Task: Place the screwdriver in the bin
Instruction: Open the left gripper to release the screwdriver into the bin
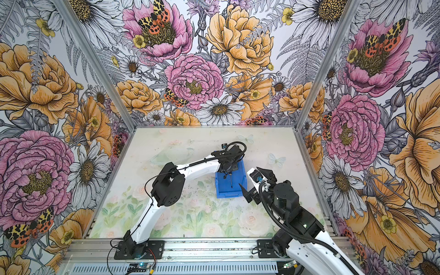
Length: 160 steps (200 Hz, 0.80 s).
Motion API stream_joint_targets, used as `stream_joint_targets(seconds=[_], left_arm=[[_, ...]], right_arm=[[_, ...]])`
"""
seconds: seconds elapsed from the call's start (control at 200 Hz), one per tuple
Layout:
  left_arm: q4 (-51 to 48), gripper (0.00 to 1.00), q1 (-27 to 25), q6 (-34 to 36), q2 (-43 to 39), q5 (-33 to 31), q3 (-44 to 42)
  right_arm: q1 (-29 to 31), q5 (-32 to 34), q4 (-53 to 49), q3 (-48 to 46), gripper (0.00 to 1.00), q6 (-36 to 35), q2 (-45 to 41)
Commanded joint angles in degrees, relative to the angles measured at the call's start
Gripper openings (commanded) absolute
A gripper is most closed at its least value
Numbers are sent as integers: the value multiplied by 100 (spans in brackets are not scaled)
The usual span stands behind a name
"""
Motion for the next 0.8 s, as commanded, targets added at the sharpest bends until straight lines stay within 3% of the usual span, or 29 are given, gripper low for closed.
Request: stream_joint_targets(seconds=[0.0,0.13,0.566,0.796], left_arm=[[-179,42,-1,-25,168,69,-75],[-181,48,-6,12,114,13,-35],[-181,57,-189,481,-630,-278,31],[-168,83,-444,1024,-1450,-509,-127]], right_arm=[[-16,85,-34,-59,100,-65,-23],[-16,85,-33,-54,99,-79,-31],[-16,156,-27,-61,99,-88,-110],[-16,449,-53,53,99,155,35]])
